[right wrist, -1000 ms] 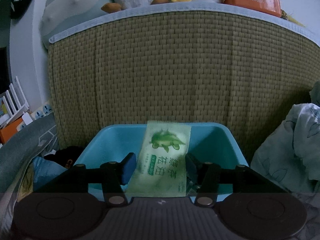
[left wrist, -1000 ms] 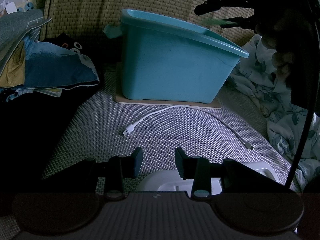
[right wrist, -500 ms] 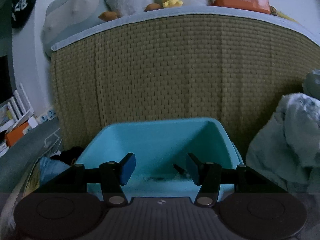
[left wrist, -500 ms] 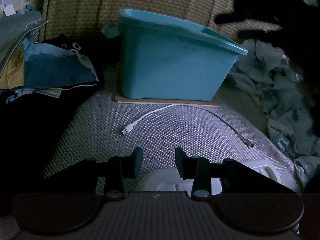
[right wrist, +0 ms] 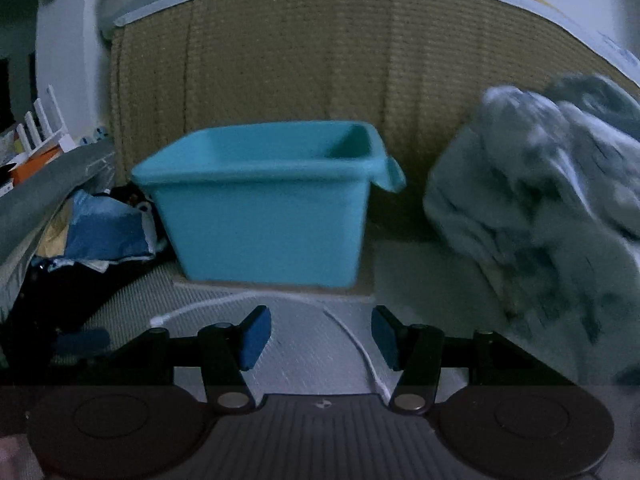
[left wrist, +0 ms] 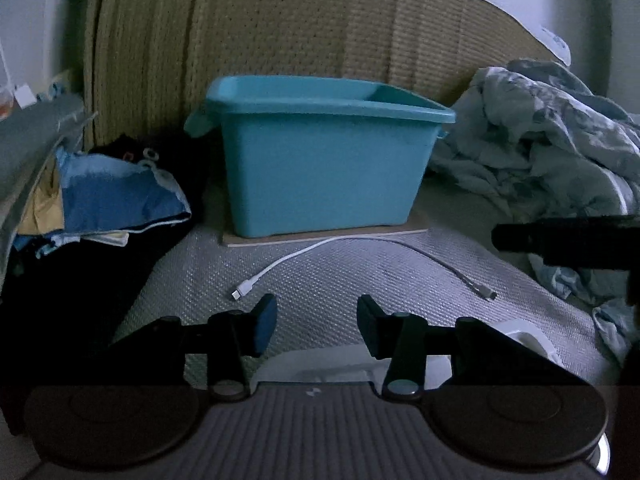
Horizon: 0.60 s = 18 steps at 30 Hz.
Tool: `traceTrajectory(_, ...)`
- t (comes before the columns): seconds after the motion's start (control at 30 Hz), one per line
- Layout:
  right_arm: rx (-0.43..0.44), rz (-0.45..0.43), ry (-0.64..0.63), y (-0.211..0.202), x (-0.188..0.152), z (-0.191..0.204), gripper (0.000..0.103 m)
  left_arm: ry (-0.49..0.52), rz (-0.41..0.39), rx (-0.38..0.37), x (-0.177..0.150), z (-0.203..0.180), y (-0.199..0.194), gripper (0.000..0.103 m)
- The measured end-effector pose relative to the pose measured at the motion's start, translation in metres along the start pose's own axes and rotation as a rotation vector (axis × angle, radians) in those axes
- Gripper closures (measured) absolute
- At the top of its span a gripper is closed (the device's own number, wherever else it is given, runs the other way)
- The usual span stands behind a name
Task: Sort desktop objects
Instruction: 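Withdraw the right gripper from the bin toward the white tray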
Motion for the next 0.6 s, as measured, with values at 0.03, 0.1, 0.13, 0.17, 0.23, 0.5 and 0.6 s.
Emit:
traceTrajectory(0.03,-0.003,0.003,0.008,-0.004,-0.003,-0.002,0.044,0.012,-0.006,0.009,0.000,-0.003,-0.003,0.054)
traceTrajectory(0.1,-0.012,0.001,0.020,-0.012,-0.010,-0.006,0.044,0.040,-0.016,0.034,0.000,-0.008,-0.011,0.054)
traceTrajectory(0.13,-0.017,-0.001,0.025,-0.017,-0.014,-0.009,0.044,0.050,-0.023,0.038,0.001,-0.011,-0.015,0.054)
traceTrajectory(0.17,-0.021,-0.003,0.031,-0.022,-0.017,-0.011,0.044,0.059,-0.029,0.042,0.001,-0.013,-0.019,0.053)
traceTrajectory(0.23,-0.026,-0.003,0.044,-0.029,-0.022,-0.013,0.044,0.067,-0.037,0.055,0.002,-0.015,-0.023,0.051)
traceTrajectory(0.5,-0.032,0.021,0.022,-0.046,-0.050,-0.017,0.043,0.128,-0.009,0.115,-0.004,-0.028,-0.026,0.044)
traceTrajectory(0.6,-0.027,0.048,0.042,-0.046,-0.058,-0.019,0.043,0.128,0.019,0.110,-0.010,-0.032,-0.026,0.044)
Point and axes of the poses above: each gripper's, at about its wrist camera, not at the fingertips, and y roughly the way its jaws point, z to its left, x to its top, the point moved 2 cm from there along y, roughly the way its jaws point, and after that the axes turned 6 degrees about -z, right-handed, at the moved point
